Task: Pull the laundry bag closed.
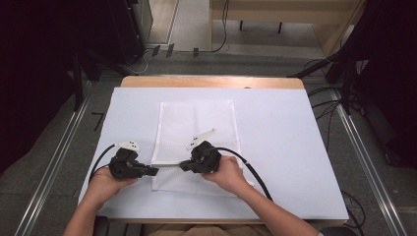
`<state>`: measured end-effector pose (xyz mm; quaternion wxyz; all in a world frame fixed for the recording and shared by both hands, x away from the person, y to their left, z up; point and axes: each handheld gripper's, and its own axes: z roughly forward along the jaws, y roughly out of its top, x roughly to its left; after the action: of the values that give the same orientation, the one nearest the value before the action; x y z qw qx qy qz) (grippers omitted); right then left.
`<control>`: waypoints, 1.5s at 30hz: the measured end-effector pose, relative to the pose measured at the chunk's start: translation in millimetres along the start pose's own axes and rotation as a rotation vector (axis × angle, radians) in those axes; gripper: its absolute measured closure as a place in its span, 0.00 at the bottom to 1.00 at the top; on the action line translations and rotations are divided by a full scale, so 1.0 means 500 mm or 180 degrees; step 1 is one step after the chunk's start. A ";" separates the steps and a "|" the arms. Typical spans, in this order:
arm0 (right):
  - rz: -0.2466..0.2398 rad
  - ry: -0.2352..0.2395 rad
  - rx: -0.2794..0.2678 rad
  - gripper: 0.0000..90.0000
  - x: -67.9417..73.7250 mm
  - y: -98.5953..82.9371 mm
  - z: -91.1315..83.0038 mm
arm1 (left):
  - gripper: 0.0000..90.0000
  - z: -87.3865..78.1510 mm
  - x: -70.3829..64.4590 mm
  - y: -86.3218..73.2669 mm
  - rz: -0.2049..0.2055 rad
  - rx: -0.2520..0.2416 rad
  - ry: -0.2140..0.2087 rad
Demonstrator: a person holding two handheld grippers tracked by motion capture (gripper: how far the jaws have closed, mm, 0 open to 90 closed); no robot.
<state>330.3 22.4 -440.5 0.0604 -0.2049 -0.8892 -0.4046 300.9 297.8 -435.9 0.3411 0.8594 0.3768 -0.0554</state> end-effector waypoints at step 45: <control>0.0185 -0.0202 0.0085 0.98 -0.032 -0.056 -0.048 | 0.98 -0.004 0.000 -0.003 -0.0001 0.0041 0.0025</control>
<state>332.0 -17.4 -448.4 0.0467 -0.2425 -0.8896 -0.3841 299.6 299.9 -435.2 0.3341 0.8617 0.3780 -0.0546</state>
